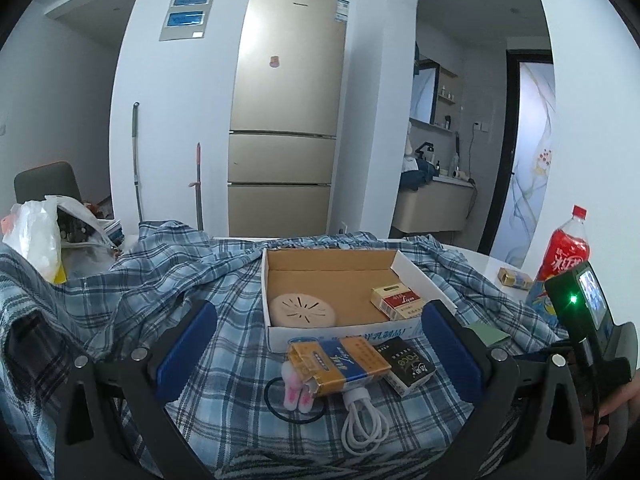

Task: Organize soft objects
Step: 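Withdraw both tools from the box, then grasp the light blue packet with the right tool and lift it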

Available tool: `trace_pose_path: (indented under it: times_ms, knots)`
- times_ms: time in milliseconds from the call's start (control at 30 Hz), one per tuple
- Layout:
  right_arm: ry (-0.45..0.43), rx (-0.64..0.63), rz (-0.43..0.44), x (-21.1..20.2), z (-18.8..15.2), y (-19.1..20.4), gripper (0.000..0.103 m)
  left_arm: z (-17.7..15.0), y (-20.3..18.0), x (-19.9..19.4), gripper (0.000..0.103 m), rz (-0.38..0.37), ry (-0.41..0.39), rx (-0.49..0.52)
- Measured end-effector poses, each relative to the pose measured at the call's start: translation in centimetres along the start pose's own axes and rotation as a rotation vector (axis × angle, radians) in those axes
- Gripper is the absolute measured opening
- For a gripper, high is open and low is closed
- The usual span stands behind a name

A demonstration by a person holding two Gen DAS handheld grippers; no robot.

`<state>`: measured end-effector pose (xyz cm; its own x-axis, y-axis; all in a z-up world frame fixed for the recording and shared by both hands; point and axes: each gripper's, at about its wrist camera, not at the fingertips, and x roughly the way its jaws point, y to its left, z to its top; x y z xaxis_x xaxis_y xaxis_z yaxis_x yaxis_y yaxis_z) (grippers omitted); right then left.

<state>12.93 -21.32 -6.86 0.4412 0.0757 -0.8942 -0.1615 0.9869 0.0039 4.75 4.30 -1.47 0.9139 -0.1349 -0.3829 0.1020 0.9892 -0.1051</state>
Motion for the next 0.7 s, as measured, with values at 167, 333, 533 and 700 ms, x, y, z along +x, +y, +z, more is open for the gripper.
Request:
trace_pose_path:
  times_ms: [167,333,533,700]
  knots:
    - [-0.016,-0.049,0.043,-0.7,-0.4,0.9,0.04,0.1,1.0,-0.2,0.103,-0.007,-0.006,-0.053]
    - [-0.022,-0.153,0.111,-2.0,-1.8,3.1,0.04,0.1,0.9,-0.1,0.103,-0.007,0.003,-0.046]
    - [-0.023,-0.072,0.166,-3.1,-2.5,1.7,0.041,0.0,0.4,0.0,0.103,-0.008,0.006,-0.025]
    - [-0.099,-0.074,0.123,-4.0,-1.9,1.5,0.028,0.0,0.5,-0.3,0.103,0.004,-0.005,-0.029]
